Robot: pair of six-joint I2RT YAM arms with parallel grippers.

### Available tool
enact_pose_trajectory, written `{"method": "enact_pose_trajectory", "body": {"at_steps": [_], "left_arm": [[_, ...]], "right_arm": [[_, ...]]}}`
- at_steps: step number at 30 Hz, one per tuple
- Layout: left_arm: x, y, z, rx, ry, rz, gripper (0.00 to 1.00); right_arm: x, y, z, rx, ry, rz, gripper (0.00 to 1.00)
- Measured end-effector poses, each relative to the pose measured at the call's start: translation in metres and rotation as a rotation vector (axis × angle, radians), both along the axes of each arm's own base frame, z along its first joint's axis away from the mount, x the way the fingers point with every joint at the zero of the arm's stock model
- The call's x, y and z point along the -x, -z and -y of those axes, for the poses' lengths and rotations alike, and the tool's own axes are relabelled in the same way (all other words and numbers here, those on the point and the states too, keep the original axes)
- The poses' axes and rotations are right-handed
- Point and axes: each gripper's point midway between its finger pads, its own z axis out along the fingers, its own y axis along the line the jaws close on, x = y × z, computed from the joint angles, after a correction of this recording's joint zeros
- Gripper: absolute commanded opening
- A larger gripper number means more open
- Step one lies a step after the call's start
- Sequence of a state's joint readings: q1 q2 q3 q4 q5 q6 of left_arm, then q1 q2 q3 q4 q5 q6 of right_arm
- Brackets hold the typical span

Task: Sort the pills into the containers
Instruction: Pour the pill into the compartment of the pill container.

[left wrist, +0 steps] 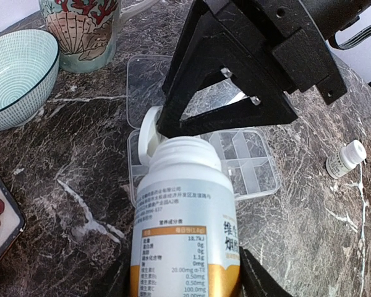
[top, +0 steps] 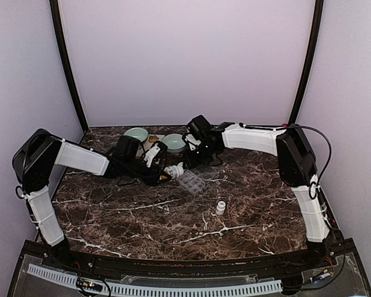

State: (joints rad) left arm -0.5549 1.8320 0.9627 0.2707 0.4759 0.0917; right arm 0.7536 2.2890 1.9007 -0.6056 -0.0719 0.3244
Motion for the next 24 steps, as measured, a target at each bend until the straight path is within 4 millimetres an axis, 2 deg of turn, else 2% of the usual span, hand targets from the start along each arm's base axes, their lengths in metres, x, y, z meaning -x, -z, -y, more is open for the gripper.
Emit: {"method": "enact_pose_trajectory", "body": {"at_steps": [24], "left_arm": [[-0.0006,-0.0024,0.003,-0.053,0.018,0.009,0.0]], "right_arm": [[-0.0004,-0.0004,-0.0022,-0.012,-0.002,0.002,0.45]]}}
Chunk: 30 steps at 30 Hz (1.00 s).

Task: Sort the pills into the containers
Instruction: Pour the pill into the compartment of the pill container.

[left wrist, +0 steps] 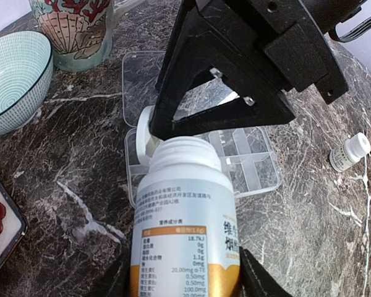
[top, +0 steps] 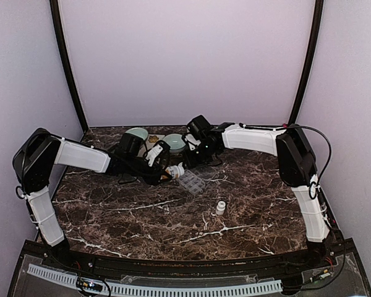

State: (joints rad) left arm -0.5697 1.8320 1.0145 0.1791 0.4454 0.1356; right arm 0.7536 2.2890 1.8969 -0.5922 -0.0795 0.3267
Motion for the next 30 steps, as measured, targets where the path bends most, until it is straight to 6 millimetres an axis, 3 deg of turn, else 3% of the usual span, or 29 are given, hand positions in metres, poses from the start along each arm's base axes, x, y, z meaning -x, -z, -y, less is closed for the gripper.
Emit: {"method": "enact_pose_trajectory", "body": {"at_steps": [30], "left_arm": [[-0.008,-0.0018,-0.0041,-0.092,-0.005,0.053,0.0]], "right_arm": [[-0.0005,-0.0002,-0.003,-0.016,-0.006,0.004,0.45]]}}
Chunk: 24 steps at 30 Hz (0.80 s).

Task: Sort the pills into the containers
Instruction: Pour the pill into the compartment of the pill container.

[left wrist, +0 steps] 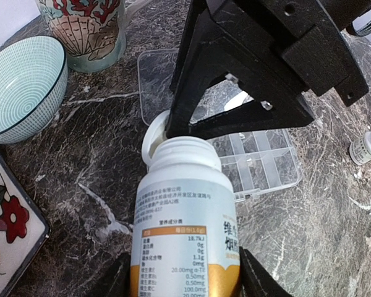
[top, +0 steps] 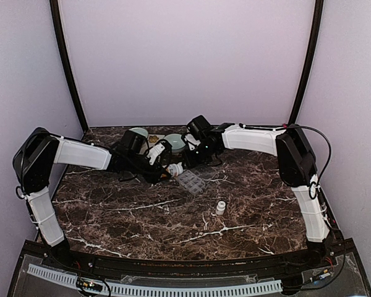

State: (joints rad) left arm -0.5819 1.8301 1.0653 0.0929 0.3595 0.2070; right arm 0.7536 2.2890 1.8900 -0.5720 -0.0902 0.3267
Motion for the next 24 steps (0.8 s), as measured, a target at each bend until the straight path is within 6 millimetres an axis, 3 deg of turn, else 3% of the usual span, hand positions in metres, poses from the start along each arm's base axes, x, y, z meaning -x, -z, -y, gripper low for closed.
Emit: {"method": "enact_pose_trajectory", "body": {"at_steps": [24], "left_arm": [[-0.004,-0.013,0.002,-0.066,0.015,0.068,0.0]], "right_arm": [[0.002,0.006,0.001,0.004,-0.002,-0.009,0.45]]}}
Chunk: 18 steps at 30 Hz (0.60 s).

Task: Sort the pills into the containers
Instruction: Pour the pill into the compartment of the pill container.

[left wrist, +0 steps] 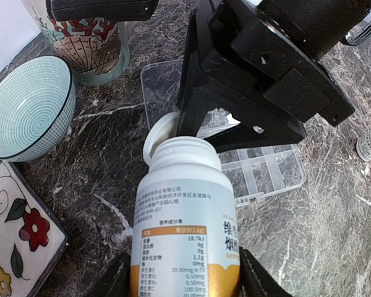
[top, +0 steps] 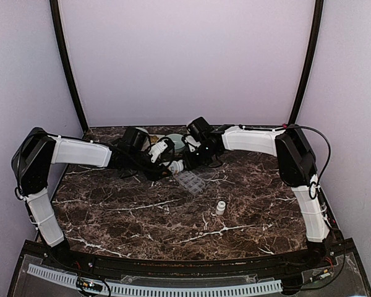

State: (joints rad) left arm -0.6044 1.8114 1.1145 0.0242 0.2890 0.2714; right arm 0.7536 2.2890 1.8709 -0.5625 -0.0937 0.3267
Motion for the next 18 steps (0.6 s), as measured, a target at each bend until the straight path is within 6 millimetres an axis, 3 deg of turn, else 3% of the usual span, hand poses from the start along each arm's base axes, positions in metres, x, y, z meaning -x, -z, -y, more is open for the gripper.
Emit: {"method": "enact_pose_trajectory", "body": {"at_steps": [9,18], "left_arm": [[0.001,0.004,-0.004,-0.035,-0.002,-0.003,0.0],[0.014,0.007,0.007,-0.057,0.038,0.005,0.0]], "right_arm": [[0.001,0.002,0.001,0.002,0.0,-0.001,0.45],[0.0,0.002,0.0,0.001,0.0,0.0,0.45]]}}
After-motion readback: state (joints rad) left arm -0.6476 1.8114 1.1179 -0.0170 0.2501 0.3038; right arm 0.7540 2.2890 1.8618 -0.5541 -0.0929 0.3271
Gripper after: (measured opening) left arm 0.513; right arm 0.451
